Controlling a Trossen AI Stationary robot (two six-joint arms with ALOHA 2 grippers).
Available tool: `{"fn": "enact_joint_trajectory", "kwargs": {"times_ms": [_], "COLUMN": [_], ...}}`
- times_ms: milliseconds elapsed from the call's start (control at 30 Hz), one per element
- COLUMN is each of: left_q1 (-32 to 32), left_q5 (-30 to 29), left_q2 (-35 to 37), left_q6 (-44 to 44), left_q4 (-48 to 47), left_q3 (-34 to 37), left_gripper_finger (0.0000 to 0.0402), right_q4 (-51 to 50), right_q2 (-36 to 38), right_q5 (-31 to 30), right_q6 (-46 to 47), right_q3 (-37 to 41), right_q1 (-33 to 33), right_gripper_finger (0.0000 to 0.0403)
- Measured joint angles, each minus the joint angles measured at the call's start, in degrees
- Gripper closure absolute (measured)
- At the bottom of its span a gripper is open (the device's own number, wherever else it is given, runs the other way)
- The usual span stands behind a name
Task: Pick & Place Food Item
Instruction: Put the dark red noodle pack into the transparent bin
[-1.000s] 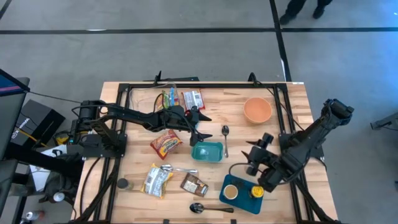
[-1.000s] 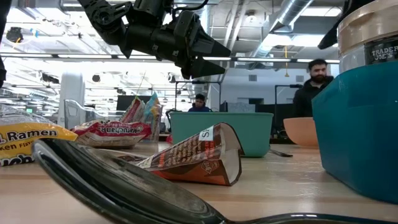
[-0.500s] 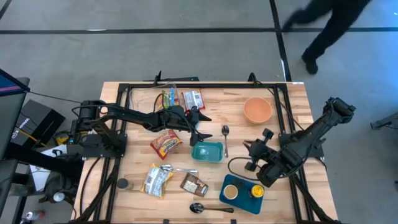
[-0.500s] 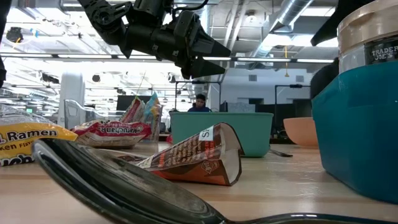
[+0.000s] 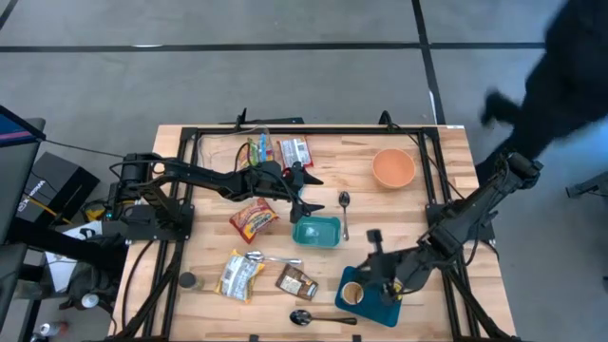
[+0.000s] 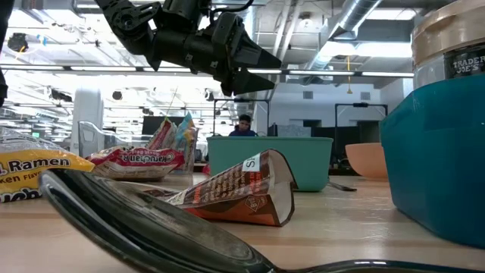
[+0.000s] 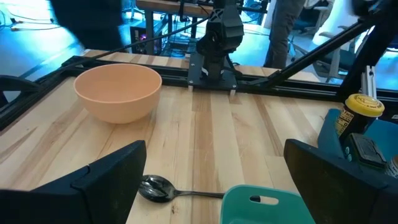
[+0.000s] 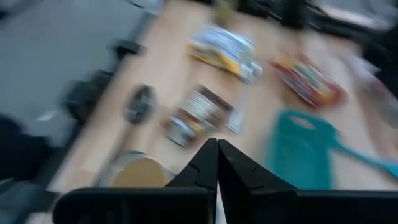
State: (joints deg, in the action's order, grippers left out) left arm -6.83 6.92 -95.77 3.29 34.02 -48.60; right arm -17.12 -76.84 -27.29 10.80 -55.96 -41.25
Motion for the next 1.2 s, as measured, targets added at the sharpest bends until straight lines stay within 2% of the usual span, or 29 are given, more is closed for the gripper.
{"fn": "enact_joint_trajectory", "kwargs": {"times_ms": [100, 200, 300, 400, 500, 900, 1067, 1200], "left_q1": [0.1, 0.4, 0.5, 0.5, 0.5, 0.5, 0.5, 0.5], "left_q5": [0.0, 0.0, 0.0, 0.0, 0.0, 0.0, 0.0, 0.0], "left_q2": [0.0, 0.0, 0.0, 0.0, 0.0, 0.0, 0.0, 0.0], "left_q6": [2.0, 9.0, 15.4, 18.1, 18.4, 18.4, 18.4, 18.4], "left_q4": [0.0, 0.0, 0.0, 0.0, 0.0, 0.0, 0.0, 0.0], "left_q3": [0.0, 0.0, 0.0, 0.0, 0.0, 0.0, 0.0, 0.0], "left_gripper_finger": [0.0027, 0.0027, 0.0027, 0.0027, 0.0027, 0.0027, 0.0027, 0.0027], "right_q4": [3.7, 4.4, 4.3, 4.2, 4.0, -4.1, -4.4, -6.7], "right_q2": [0.0, 0.0, 0.0, 0.0, 0.0, 0.4, 2.8, 6.4], "right_q5": [5.3, 7.1, 9.4, 13.4, 15.5, 16.2, 24.0, 25.1], "right_q6": [-4.4, -7.0, -7.9, -9.0, -10.1, -16.1, -19.3, -21.1], "right_q3": [0.0, 0.0, 0.0, 0.0, 0.0, 0.0, 0.0, 0.0], "right_q1": [1.1, 3.1, 6.5, 10.5, 14.1, 23.5, 25.7, 27.7], "right_gripper_finger": [0.0399, 0.0401, 0.0401, 0.0402, 0.0402, 0.0402, 0.0402, 0.0403]}}
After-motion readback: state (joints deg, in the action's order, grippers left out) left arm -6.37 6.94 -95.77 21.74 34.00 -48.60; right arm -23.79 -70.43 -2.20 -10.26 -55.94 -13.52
